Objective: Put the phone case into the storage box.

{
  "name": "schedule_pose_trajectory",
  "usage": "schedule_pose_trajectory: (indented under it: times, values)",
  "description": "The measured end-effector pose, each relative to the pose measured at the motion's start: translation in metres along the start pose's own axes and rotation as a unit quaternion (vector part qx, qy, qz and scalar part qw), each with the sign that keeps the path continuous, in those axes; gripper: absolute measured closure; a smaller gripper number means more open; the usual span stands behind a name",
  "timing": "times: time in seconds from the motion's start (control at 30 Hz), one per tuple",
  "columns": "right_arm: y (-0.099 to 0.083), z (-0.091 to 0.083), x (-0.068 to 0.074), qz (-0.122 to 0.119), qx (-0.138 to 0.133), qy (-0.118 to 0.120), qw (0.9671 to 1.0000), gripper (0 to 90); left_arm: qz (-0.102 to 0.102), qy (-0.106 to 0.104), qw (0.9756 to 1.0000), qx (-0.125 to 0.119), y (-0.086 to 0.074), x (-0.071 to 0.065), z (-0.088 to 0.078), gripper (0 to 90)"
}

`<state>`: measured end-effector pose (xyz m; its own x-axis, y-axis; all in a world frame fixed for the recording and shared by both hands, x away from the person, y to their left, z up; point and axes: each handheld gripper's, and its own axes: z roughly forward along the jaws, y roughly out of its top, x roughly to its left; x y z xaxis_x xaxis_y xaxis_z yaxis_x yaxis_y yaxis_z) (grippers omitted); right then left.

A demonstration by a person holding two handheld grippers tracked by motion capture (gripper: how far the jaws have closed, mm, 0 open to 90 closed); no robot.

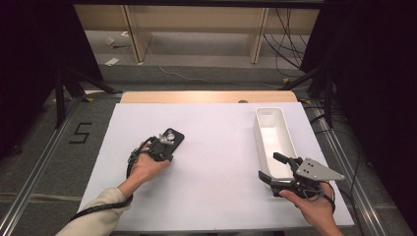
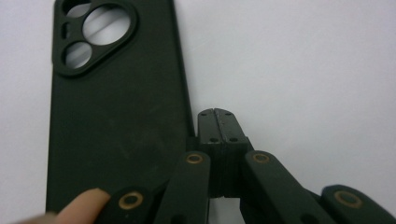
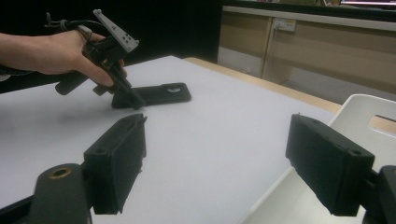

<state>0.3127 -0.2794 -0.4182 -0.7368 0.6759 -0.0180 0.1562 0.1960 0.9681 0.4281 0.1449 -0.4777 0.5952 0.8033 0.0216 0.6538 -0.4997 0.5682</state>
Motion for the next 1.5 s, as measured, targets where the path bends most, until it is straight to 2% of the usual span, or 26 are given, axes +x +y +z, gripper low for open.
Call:
schedule_pose_trajectory:
  times: [0.33, 0.8, 0.93, 1.07, 1.23, 1.33, 1.4, 1.5]
  values:
    - [0.0, -0.001, 0.0, 0.002, -0.002, 0.005, 1.0, 21.4, -0.007, 0.006, 1.0, 0.001, -0.007, 0.009, -0.004, 89.7]
    - [0.0, -0.001, -0.003, 0.002, -0.001, 0.005, 1.0, 21.1, -0.002, 0.003, 1.0, 0.0, -0.007, 0.01, -0.004, 89.5]
    - [0.0, -0.001, -0.003, 0.002, -0.001, 0.004, 1.0, 21.0, 0.005, 0.0, 1.0, -0.005, -0.006, 0.01, -0.007, 84.0]
    - [0.0, 0.0, -0.003, 0.001, 0.0, 0.005, 1.0, 21.0, -0.005, -0.007, 0.9996, -0.026, -0.001, 0.01, -0.015, 72.4]
    - [0.0, 0.0, -0.003, 0.0, 0.001, 0.005, 1.0, 21.0, 0.0, 0.01, 0.9992, -0.04, 0.005, 0.013, -0.02, 48.4]
    - [0.0, 0.0, -0.002, 0.001, 0.002, 0.006, 1.0, 21.0, -0.004, 0.03, 0.9988, -0.04, 0.006, 0.018, -0.018, 28.6]
    - [-0.001, 0.0, -0.002, 0.001, 0.001, 0.006, 1.0, 21.0, 0.006, 0.04, 0.9986, -0.033, 0.007, 0.021, -0.017, 17.7]
    - [-0.001, 0.001, -0.003, 0.002, 0.0, 0.006, 1.0, 21.0, 0.005, 0.045, 0.9985, -0.029, 0.01, 0.026, -0.015, 9.3]
